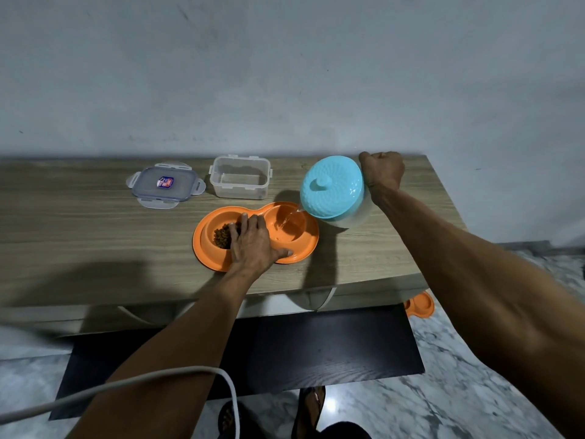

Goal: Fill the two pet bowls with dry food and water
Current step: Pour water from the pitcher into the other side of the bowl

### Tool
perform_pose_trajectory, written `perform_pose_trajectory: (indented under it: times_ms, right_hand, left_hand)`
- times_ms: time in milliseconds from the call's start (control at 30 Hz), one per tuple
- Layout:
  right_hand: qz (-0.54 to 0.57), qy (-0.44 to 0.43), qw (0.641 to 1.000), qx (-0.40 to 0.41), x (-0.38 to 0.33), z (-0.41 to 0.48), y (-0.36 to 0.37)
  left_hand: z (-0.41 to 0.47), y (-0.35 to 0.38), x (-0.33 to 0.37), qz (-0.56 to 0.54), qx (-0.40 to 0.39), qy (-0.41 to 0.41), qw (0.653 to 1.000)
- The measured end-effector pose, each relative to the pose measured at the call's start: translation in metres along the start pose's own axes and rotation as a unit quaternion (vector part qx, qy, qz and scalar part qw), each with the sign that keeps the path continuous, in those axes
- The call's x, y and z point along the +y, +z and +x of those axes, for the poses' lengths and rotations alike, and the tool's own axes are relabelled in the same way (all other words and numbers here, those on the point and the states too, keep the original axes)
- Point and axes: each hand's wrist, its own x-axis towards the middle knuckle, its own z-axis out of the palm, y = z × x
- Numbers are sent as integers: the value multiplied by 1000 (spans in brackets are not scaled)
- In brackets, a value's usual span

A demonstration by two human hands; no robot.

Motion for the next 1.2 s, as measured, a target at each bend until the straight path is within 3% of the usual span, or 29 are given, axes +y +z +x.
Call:
perform_pose_trajectory:
  times_ms: [1200]
  right_hand:
    - [-23,-11,1000,4,-2,9,-3]
  left_hand:
    - [1,1,0,3,5,1,1000]
